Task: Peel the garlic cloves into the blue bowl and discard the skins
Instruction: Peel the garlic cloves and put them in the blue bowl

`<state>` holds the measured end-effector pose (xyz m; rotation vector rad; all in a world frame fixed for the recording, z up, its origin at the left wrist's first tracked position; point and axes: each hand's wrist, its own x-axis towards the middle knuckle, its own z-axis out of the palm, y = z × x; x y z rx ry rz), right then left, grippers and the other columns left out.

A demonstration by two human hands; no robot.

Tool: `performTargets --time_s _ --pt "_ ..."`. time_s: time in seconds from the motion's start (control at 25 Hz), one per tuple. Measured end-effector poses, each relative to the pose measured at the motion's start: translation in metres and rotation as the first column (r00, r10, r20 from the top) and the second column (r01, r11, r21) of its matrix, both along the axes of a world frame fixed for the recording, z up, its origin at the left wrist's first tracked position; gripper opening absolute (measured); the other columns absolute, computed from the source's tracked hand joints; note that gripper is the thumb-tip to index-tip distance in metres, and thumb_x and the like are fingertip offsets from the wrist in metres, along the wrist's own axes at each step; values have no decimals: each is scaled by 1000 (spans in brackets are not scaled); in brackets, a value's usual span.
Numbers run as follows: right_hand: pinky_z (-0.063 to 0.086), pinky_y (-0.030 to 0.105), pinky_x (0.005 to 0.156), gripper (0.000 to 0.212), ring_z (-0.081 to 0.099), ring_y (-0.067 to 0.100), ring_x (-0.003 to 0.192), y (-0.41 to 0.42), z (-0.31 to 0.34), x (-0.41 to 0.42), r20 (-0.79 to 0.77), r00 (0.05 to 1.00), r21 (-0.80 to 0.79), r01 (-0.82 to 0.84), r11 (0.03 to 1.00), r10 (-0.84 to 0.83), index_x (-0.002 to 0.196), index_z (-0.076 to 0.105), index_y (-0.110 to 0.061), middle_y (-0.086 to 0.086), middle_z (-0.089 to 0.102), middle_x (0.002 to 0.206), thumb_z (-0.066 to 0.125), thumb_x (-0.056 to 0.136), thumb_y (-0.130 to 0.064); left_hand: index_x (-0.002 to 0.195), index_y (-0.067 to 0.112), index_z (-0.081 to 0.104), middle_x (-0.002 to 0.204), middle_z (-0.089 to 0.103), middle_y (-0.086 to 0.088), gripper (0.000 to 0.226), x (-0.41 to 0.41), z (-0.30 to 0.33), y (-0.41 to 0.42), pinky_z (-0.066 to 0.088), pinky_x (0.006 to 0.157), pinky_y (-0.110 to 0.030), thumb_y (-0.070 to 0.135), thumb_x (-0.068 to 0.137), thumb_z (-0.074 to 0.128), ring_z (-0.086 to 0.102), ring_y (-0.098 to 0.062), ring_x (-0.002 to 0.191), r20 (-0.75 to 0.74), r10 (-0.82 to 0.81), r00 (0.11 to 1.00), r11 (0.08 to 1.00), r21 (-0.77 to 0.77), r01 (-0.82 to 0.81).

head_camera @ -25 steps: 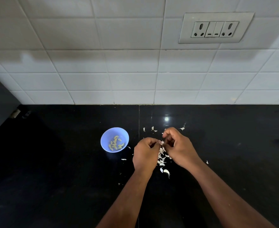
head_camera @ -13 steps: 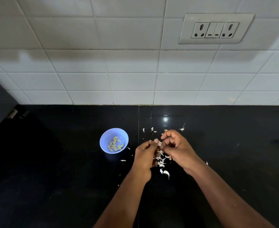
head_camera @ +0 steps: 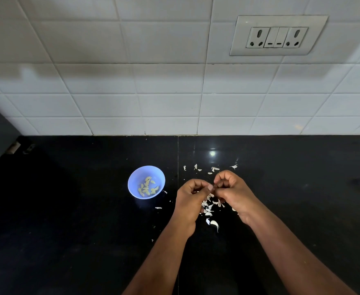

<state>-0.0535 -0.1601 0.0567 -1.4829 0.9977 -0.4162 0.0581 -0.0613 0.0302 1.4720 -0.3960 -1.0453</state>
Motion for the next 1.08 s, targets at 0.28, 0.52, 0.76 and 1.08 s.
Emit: performTargets --time_s 0.28,0.52,0.76,1.08 --pt "50 25 71 21 61 9 71 4 0 1 111 994 14 18 1000 -19 104 65 -10 5 68 80 73 91 4 107 10 70 93 77 -2 12 0 2 0 46 56 -26 20 101 70 63 -11 72 -162 52 985 997 -55 -62" --pt "53 29 76 22 66 12 75 7 3 -4 112 993 -17 -29 999 30 106 70 -15 1 73 80 77 90 -1 103 14 76 90 74 -3 13 7 6 3 45 54 -25 18 92 80 64 -12 72 -262 -66 963 998 -24 62" --pt "53 29 73 25 64 11 73 8 4 -7 165 986 44 -22 999 15 110 70 -11 0 73 78 75 90 3 92 15 74 82 72 -2 8 5 8 3 40 50 -21 22 96 75 61 -11 68 -429 1 903 999 -33 -17" --pt "48 24 63 17 55 8 64 8 2 -5 101 995 34 22 999 -25 92 70 -11 -2 62 70 74 88 5 91 21 73 83 72 10 11 -4 7 6 46 56 -25 30 97 75 65 -8 73 -21 85 996 995 46 -83"
